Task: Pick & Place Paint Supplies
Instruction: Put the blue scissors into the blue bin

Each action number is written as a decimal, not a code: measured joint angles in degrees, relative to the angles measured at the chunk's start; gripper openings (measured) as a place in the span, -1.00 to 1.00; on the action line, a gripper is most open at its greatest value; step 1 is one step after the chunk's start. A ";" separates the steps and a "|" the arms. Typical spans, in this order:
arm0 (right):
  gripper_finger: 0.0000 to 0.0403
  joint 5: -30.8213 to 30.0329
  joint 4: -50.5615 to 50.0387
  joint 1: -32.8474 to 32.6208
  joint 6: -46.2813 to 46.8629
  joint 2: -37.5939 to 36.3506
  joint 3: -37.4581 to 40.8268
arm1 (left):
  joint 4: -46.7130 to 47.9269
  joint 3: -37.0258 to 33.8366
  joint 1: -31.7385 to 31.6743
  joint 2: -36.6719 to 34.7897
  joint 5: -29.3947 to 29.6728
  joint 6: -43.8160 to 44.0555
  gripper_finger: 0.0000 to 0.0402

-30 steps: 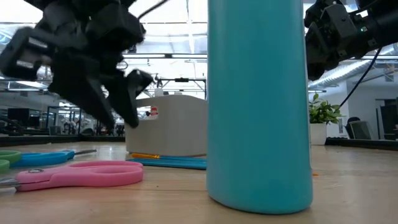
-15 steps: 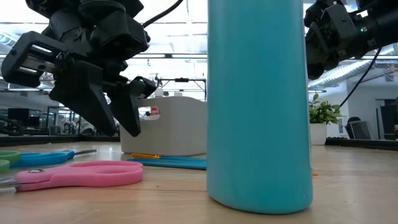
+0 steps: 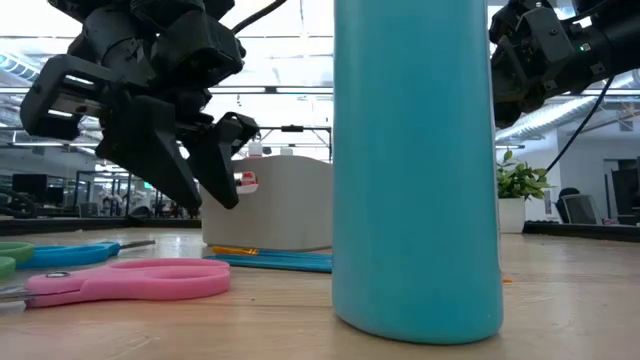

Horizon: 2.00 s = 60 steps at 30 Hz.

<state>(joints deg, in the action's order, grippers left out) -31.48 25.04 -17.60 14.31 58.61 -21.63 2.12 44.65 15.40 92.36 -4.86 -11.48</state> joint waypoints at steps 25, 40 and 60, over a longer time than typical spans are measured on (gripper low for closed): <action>0.25 0.00 0.90 0.01 0.00 0.00 -0.02 | 20.22 2.46 10.89 -3.08 12.86 16.92 -0.07; 0.25 0.00 1.21 0.00 0.00 0.00 -0.02 | 26.22 1.37 11.26 -3.48 -0.22 25.73 -0.07; 0.25 0.01 0.80 0.02 -0.02 0.00 -0.01 | 23.03 1.20 11.36 -3.48 -4.50 17.84 -0.07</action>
<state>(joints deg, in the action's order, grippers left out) -31.48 25.84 -17.58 14.28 58.61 -21.64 25.16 45.85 26.75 88.88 -9.36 6.35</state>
